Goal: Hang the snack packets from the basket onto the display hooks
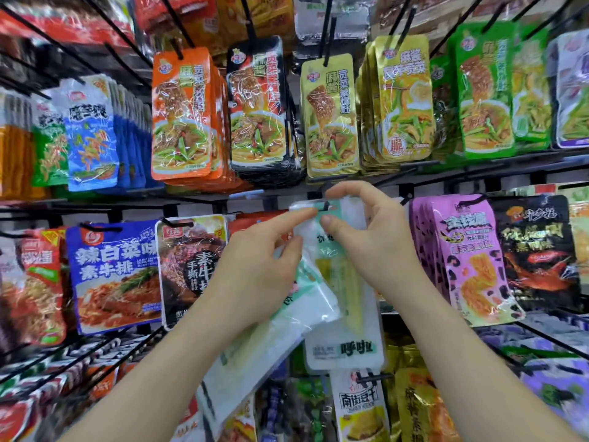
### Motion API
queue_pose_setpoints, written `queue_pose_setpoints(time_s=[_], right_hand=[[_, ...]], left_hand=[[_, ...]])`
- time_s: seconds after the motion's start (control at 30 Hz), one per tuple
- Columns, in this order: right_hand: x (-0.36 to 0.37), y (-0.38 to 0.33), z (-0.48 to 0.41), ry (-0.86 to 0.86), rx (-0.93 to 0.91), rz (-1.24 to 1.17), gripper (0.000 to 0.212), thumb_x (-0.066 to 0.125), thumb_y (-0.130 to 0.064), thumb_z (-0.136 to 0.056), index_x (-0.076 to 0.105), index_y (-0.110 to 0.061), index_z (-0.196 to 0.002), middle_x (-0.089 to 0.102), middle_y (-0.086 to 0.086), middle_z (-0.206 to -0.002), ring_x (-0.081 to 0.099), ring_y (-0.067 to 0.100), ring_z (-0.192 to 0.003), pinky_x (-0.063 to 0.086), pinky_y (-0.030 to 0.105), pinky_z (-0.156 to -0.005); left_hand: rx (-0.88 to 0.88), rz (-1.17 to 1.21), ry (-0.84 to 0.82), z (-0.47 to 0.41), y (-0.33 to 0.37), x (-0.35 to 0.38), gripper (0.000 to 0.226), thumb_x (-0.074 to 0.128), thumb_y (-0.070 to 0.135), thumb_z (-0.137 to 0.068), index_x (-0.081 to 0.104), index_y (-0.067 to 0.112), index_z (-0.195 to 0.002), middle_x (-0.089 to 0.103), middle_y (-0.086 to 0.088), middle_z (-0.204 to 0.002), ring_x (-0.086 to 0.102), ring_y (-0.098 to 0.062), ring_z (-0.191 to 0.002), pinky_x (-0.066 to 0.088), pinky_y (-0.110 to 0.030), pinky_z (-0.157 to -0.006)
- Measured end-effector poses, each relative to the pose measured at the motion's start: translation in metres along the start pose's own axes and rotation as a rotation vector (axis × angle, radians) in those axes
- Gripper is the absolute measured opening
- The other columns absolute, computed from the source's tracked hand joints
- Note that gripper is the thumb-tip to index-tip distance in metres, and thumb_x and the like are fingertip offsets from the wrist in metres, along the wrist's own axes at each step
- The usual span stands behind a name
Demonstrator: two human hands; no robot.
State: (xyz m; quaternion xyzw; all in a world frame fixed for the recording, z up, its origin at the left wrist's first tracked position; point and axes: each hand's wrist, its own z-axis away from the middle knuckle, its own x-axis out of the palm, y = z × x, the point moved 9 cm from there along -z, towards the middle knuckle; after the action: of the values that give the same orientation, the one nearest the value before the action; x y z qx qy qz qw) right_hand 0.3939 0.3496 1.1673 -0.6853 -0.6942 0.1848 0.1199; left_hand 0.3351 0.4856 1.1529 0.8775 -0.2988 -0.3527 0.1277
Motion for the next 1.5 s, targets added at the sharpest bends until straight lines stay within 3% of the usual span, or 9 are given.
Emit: queue_pose_setpoints(time_s=[0.23, 0.43, 0.63, 0.77, 0.97, 1.07, 1.3, 1.4, 1.5], right_hand=[[0.005, 0.020, 0.001, 0.011, 0.061, 0.029, 0.028, 0.072, -0.011, -0.084, 0.057, -0.033, -0.092, 0.060, -0.022, -0.094, 0.053, -0.013, -0.090, 0.040, 0.005, -0.079], [0.011, 0.026, 0.010, -0.132, 0.022, 0.283, 0.042, 0.068, -0.018, -0.088, 0.046, -0.035, -0.120, 0.061, -0.016, -0.098, 0.056, -0.002, -0.069, 0.040, 0.010, -0.060], [0.017, 0.043, 0.007, -0.180, 0.064, 0.669, 0.059, 0.067, -0.034, -0.089, 0.036, -0.036, -0.139, 0.047, -0.008, -0.064, 0.055, 0.021, -0.063, 0.035, 0.033, -0.058], [0.021, 0.051, 0.003, -0.190, 0.053, 1.005, 0.064, 0.055, -0.050, -0.092, 0.022, -0.037, -0.145, 0.054, 0.000, -0.081, 0.062, 0.030, -0.084, 0.033, 0.031, -0.055], [0.025, 0.055, -0.002, -0.175, 0.019, 1.240, 0.055, 0.058, -0.047, -0.092, 0.032, -0.026, -0.137, 0.060, 0.002, -0.088, 0.063, 0.029, -0.078, 0.026, 0.029, -0.049], [0.045, 0.047, 0.007, -0.171, -0.218, 1.212, 0.049, 0.080, -0.025, -0.074, 0.059, -0.016, -0.118, 0.055, 0.003, -0.081, 0.059, 0.027, -0.063, 0.026, 0.027, -0.045], [0.071, 0.065, 0.014, -0.279, -0.284, 1.285, 0.095, 0.090, -0.048, -0.046, 0.058, -0.016, -0.129, 0.058, 0.017, -0.113, 0.057, 0.033, -0.104, 0.053, 0.039, -0.059], [0.076, 0.064, 0.011, -0.275, -0.231, 1.344, 0.082, 0.086, -0.038, -0.053, 0.061, -0.011, -0.126, 0.058, 0.016, -0.104, 0.057, 0.033, -0.096, 0.051, 0.038, -0.058], [0.081, 0.059, 0.008, -0.276, -0.198, 1.268, 0.052, 0.076, -0.025, -0.071, 0.061, -0.007, -0.118, 0.055, 0.013, -0.099, 0.057, 0.032, -0.091, 0.045, 0.034, -0.057]], left_hand=[[-0.031, -0.154, -0.042, -0.016, -0.020, 0.009, 0.045, 0.050, 0.028, -0.097, 0.046, 0.051, -0.135, 0.067, -0.003, -0.115, 0.068, -0.021, -0.085, 0.043, -0.025, -0.066], [-0.052, -0.164, -0.099, -0.017, -0.029, 0.018, 0.048, 0.051, 0.027, -0.096, 0.042, 0.049, -0.138, 0.064, -0.009, -0.121, 0.060, -0.007, -0.055, 0.042, -0.024, -0.059], [-0.135, -0.184, -0.213, -0.025, -0.044, 0.036, 0.054, 0.049, 0.028, -0.097, 0.032, 0.044, -0.146, 0.060, 0.001, -0.066, 0.048, -0.009, -0.049, 0.041, -0.028, -0.054], [-0.168, -0.245, -0.264, -0.035, -0.052, 0.046, 0.056, 0.045, 0.028, -0.099, 0.026, 0.033, -0.151, 0.060, -0.014, -0.128, 0.062, -0.027, -0.103, 0.047, -0.034, -0.079], [-0.217, -0.326, -0.323, -0.040, -0.061, 0.053, 0.061, 0.047, 0.027, -0.098, 0.019, 0.028, -0.153, 0.041, -0.004, -0.150, 0.050, -0.027, -0.125, 0.042, -0.033, -0.102], [-0.195, -0.305, -0.269, -0.038, -0.057, 0.048, 0.060, 0.048, 0.028, -0.097, 0.021, 0.030, -0.151, 0.051, -0.006, -0.140, 0.055, -0.026, -0.116, 0.044, -0.032, -0.095], [-0.174, -0.327, -0.107, -0.006, -0.057, 0.007, 0.032, 0.047, 0.032, -0.097, 0.047, 0.032, -0.129, 0.064, -0.002, -0.111, 0.065, -0.019, -0.089, 0.047, -0.033, -0.074], [-0.216, -0.301, -0.022, -0.001, -0.068, -0.010, 0.025, 0.047, 0.032, -0.097, 0.051, 0.030, -0.121, 0.064, 0.001, -0.102, 0.061, -0.002, -0.068, 0.043, -0.031, -0.066], [-0.238, -0.321, -0.039, -0.001, -0.077, -0.012, 0.045, 0.047, 0.033, -0.097, 0.035, 0.029, -0.141, 0.061, -0.004, -0.122, 0.064, -0.017, -0.093, 0.049, -0.035, -0.083]])
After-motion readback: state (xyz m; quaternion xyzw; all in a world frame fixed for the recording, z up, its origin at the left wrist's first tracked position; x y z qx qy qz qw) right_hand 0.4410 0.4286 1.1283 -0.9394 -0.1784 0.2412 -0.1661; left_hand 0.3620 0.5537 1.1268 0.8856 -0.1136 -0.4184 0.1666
